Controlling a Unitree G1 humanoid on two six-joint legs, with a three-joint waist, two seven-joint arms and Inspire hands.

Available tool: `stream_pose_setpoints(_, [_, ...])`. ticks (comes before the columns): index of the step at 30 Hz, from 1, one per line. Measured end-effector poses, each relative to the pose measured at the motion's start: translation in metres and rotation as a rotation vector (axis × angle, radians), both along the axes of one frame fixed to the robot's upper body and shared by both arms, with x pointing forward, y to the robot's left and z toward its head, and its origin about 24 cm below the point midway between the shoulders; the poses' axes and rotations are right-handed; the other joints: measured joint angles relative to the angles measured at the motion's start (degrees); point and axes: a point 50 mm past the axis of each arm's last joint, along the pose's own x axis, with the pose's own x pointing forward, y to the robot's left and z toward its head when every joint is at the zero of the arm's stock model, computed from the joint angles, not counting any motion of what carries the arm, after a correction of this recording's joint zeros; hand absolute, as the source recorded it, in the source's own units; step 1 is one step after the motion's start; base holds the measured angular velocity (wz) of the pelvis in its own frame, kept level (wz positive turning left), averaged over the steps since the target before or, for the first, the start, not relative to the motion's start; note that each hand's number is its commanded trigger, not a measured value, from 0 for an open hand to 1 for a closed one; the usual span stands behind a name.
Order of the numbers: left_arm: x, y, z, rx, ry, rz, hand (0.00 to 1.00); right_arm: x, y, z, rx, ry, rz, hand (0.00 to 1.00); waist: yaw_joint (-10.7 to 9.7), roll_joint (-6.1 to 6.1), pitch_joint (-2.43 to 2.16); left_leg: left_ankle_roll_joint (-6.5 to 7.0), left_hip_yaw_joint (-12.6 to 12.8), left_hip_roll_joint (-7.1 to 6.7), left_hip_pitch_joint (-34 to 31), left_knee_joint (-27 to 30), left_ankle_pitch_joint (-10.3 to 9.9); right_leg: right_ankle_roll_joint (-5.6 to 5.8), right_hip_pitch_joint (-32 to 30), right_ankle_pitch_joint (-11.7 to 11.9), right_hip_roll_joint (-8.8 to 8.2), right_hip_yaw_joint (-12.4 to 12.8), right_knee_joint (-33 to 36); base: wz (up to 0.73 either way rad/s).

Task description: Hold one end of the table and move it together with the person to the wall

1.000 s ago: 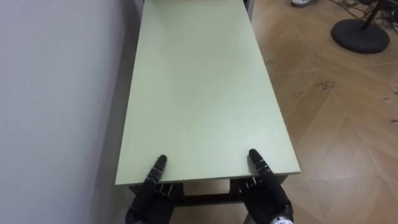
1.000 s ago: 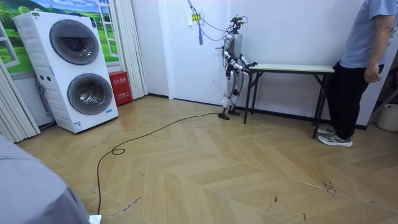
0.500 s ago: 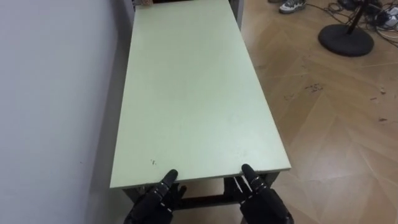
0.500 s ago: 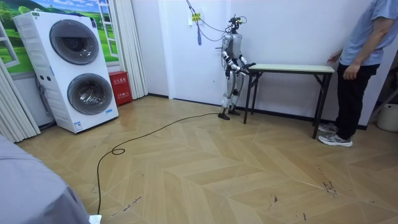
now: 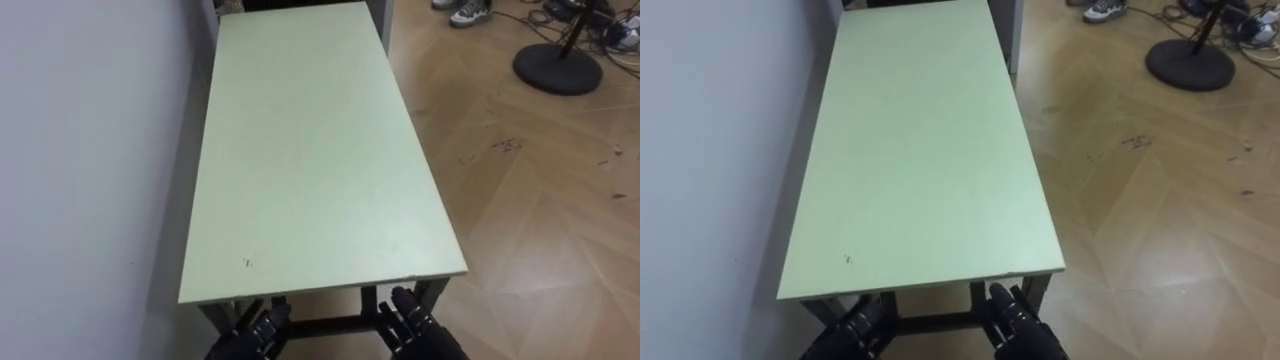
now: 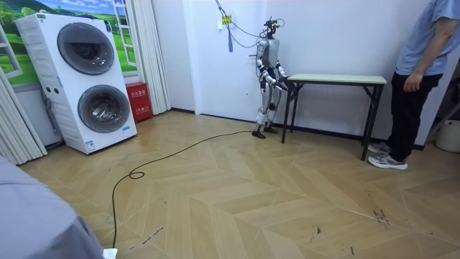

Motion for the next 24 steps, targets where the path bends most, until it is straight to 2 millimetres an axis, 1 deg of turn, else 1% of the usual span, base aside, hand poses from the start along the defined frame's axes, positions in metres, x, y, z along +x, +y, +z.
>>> stream_pose_setpoints(1, [-0.010,0.003,-0.003,0.022,0.030,-0.015,0.00,-0.004,-0.002,-0.003,-0.019,0.016,0.016,0.00,0.0,-0.04,-0.15,-0.02,0.0,0.00,0.0,0.0,0.0,0.00,0.0,0.0,0.00,0.0,0.0,0.04])
stream_pose_setpoints(3, [-0.015,0.011,-0.005,0.047,0.046,0.005,0.00,-0.011,-0.008,-0.008,-0.051,0.054,0.025,0.00,0.0,-0.32,-0.19,-0.03,-0.2,0.00,-0.1,0.1,0.0,-0.01,0.1,0.0,0.03,-0.1,0.0,0.05])
stream_pose_setpoints(4, [-0.021,0.017,-0.007,0.067,0.069,0.023,0.00,-0.017,-0.011,-0.013,-0.072,0.086,0.028,0.00,0.1,-0.45,-0.32,-0.04,-0.3,-0.01,0.0,0.1,0.0,-0.01,0.2,0.0,0.05,-0.2,0.0,0.04])
stream_pose_setpoints(6, [-0.028,0.023,-0.010,0.088,0.102,0.039,0.00,-0.026,-0.017,-0.018,-0.101,0.132,0.030,0.00,0.0,-0.55,-0.52,-0.06,-0.3,-0.04,0.1,0.1,0.0,-0.01,0.3,0.0,0.04,-0.2,0.0,0.00])
stream_pose_setpoints(8, [-0.032,0.027,-0.012,0.105,0.120,0.048,0.00,-0.036,-0.024,-0.023,-0.112,0.178,0.001,0.00,0.0,-0.70,-0.56,-0.07,-0.3,-0.04,0.2,0.0,-0.1,-0.01,0.4,0.0,0.03,-0.2,0.0,0.00])
stream_pose_setpoints(10, [-0.037,0.029,-0.014,0.125,0.149,0.058,0.00,-0.050,-0.034,-0.028,-0.139,0.239,-0.031,0.00,0.0,-0.73,-0.62,-0.11,-0.3,-0.03,0.3,0.0,-0.2,-0.01,0.4,0.0,0.04,0.0,0.0,-0.03])
stream_pose_setpoints(11, [-0.038,0.030,-0.014,0.130,0.156,0.061,0.00,-0.054,-0.037,-0.029,-0.147,0.252,-0.045,0.00,0.0,-0.69,-0.63,-0.11,-0.3,-0.02,0.3,0.0,-0.2,-0.01,0.5,0.0,0.05,0.0,0.0,-0.04])
stream_pose_setpoints(13, [-0.046,0.033,-0.016,0.156,0.193,0.071,0.00,-0.066,-0.050,-0.030,-0.175,0.288,-0.095,0.00,0.0,-0.53,-0.57,-0.40,-0.2,0.04,0.3,0.1,-0.5,-0.02,0.4,0.0,0.06,0.0,0.0,-0.03])
stream_pose_setpoints(14, [-0.050,0.034,-0.017,0.164,0.205,0.071,0.00,-0.069,-0.052,-0.030,-0.178,0.296,-0.104,0.00,0.0,-0.51,-0.56,-0.42,-0.2,0.07,0.2,0.1,-0.5,-0.03,0.4,0.0,0.09,0.0,0.0,0.00])
stream_pose_setpoints(16, [-0.063,0.037,-0.018,0.188,0.251,0.074,0.00,-0.082,-0.057,-0.032,-0.195,0.339,-0.125,0.00,-0.1,-0.52,-0.52,-0.47,-0.2,0.14,0.1,0.2,-0.5,-0.07,0.3,0.0,0.16,0.0,0.0,0.00])
stream_pose_setpoints(19, [-0.081,0.038,-0.021,0.207,0.314,0.069,0.00,-0.094,-0.060,-0.035,-0.214,0.387,-0.123,0.00,-0.2,-0.47,-0.47,-0.47,-0.2,0.14,0.0,0.3,-0.5,-0.07,0.2,0.0,0.16,0.0,0.0,0.00])
stream_pose_setpoints(24, [-0.085,0.036,-0.022,0.216,0.338,0.049,0.00,-0.099,-0.060,-0.037,-0.233,0.427,-0.083,0.00,-0.2,-0.43,-0.39,-0.46,0.0,0.18,0.0,0.6,-0.5,-0.07,0.4,0.0,0.16,0.2,0.1,-0.01])
